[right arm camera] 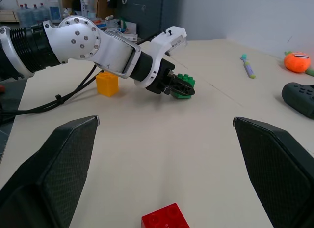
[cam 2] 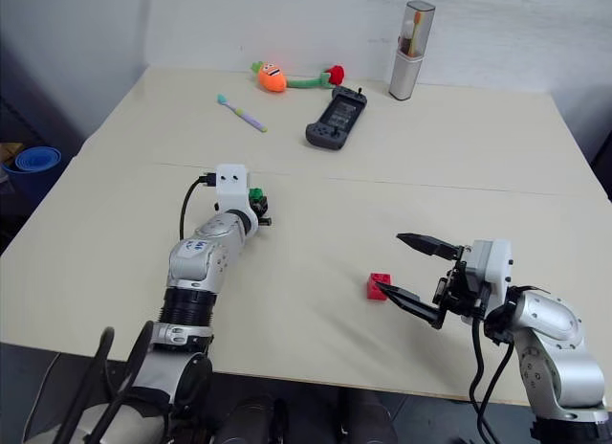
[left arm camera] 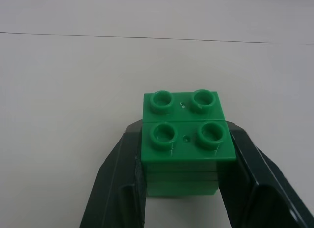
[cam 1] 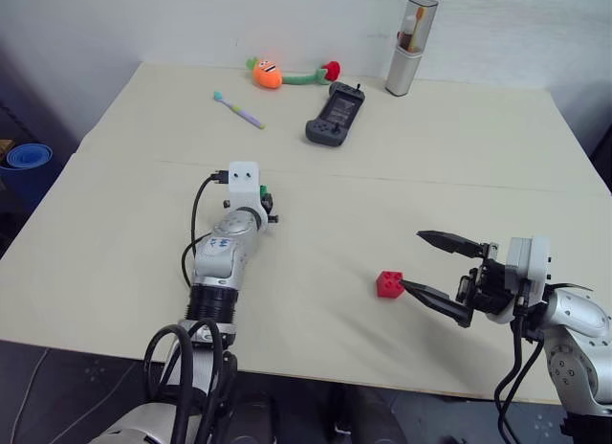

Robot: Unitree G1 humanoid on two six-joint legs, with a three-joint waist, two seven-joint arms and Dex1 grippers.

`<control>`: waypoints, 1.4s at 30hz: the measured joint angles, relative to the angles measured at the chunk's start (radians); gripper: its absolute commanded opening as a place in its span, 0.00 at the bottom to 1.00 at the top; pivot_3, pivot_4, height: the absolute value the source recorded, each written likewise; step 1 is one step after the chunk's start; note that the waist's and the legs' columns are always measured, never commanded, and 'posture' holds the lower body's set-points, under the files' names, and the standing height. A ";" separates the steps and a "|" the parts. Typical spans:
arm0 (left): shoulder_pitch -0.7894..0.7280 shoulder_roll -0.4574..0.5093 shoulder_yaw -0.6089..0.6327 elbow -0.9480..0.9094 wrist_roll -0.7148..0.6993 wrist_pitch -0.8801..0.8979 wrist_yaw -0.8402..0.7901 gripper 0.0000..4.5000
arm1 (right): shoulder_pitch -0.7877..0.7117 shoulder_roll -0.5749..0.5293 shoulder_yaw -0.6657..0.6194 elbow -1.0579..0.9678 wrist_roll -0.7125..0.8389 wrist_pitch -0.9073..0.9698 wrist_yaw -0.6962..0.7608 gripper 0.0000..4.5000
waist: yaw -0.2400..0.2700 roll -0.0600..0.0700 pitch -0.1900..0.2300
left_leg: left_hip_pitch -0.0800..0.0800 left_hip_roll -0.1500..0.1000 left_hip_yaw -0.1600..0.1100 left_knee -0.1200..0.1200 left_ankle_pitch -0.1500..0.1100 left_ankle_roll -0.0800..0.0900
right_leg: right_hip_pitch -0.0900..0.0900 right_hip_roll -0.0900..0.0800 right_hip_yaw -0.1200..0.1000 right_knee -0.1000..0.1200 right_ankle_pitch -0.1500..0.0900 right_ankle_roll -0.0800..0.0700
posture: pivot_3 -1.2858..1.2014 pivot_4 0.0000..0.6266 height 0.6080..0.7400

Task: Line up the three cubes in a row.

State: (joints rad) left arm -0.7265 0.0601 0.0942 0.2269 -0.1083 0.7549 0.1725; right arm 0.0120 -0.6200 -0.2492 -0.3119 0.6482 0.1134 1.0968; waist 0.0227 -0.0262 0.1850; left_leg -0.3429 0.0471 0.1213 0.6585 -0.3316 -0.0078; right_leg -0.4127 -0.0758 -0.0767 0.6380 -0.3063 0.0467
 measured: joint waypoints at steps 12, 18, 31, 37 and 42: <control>0.026 0.378 -0.093 -0.297 -0.245 -0.090 -0.800 0.34 | 0.045 -0.015 -0.045 0.014 0.000 -0.030 0.027 1.00 | -0.003 0.000 0.000 | -0.001 0.001 0.000 0.002 0.000 -0.001 | 0.000 0.001 0.000 0.000 0.000 0.000 | 0.52 0.24 1.00; 0.027 0.627 -0.301 -0.334 -0.242 -0.269 -1.316 0.34 | 0.126 -0.079 -0.099 0.021 0.001 -0.047 0.111 1.00 | -0.003 0.001 0.000 | 0.000 0.000 0.000 0.003 -0.001 0.000 | 0.001 0.002 0.001 0.000 -0.001 -0.001 | 0.52 0.24 1.00; -0.058 0.350 -0.577 0.024 0.050 -0.612 -1.377 0.34 | 0.224 -0.102 -0.136 -0.054 0.032 -0.015 0.128 1.00 | -0.001 0.001 0.000 | -0.008 0.000 -0.001 0.009 -0.003 0.005 | -0.002 0.002 0.000 -0.001 0.001 0.002 | 0.52 0.24 1.00; -0.053 0.330 -0.603 0.031 0.095 -0.565 -1.364 0.34 | 0.251 -0.100 -0.152 -0.084 0.040 -0.007 0.098 1.00 | 0.000 0.001 0.000 | -0.008 0.000 -0.002 0.009 -0.003 0.005 | -0.002 0.002 0.000 -0.001 0.001 0.002 | 0.52 0.24 1.00; -0.022 0.333 -0.594 0.000 0.109 -0.548 -1.343 0.34 | 0.267 -0.089 -0.152 -0.087 0.040 -0.007 0.077 1.00 | 0.000 0.001 0.000 | -0.008 0.000 -0.002 0.010 -0.003 0.005 | -0.002 0.001 0.000 -0.001 0.001 0.002 | 0.52 0.24 1.00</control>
State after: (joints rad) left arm -0.7488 0.3934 -0.4996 0.2271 0.0003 0.2067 -1.1702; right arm 0.2786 -0.7087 -0.4013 -0.3985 0.6884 0.1061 1.1741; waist 0.0229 -0.0248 0.1846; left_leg -0.3508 0.0473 0.1189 0.6681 -0.3343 -0.0026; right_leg -0.4145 -0.0746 -0.0769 0.6373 -0.3052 0.0487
